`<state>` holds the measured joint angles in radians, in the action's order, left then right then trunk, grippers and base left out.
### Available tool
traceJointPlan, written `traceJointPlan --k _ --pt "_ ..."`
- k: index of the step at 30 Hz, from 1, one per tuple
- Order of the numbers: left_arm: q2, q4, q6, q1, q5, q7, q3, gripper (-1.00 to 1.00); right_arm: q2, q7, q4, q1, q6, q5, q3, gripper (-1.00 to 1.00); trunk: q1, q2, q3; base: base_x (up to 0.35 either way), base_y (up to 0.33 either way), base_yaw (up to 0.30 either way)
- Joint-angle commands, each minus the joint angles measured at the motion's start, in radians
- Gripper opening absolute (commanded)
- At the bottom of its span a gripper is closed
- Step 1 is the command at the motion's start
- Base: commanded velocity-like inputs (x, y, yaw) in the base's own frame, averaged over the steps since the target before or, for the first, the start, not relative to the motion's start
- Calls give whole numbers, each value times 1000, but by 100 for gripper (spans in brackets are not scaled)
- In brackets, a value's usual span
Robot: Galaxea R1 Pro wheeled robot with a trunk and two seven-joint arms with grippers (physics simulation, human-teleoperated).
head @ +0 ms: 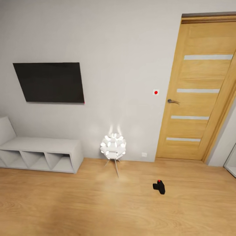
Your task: Attach the digital camera to the camera tripod in the bedroom.
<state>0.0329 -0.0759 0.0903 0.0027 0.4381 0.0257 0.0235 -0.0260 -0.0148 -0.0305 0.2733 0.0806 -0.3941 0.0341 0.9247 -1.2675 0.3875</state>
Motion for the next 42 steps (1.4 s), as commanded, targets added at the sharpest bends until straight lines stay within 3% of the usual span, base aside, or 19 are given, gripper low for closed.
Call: traceJointPlan --k 1,8,14,20,29,34,42 --pt "0 -4 11 0 1 3 2 100 0 -2 -2 1 0 -7 4 100 1 0 1 332 0 0" --pt "-1 -7 27 0 -3 2 3 100 0 -8 -2 1 -19 2 5 100 1 0 1 332 0 0" --pt "-3 -7 27 0 -5 2 1 100 0 -11 -2 1 -23 45 5 100 1 0 1 332 0 0" --pt "-6 -7 24 0 -9 3 0 100 0 -13 -3 1 -24 61 6 100 1 0 1 332 0 -22" --pt "-7 -7 20 0 -28 3 0 100 0 -13 -3 1 -24 69 6 100 1 0 -3 332 0 -216" --pt "-7 -7 19 0 -30 3 0 100 0 -14 -2 1 -25 113 6 100 1 0 -5 332 29 -281" --pt "-7 -7 13 0 -30 3 0 100 -1 -16 -3 1 -19 134 6 100 1 0 -8 332 81 -290"
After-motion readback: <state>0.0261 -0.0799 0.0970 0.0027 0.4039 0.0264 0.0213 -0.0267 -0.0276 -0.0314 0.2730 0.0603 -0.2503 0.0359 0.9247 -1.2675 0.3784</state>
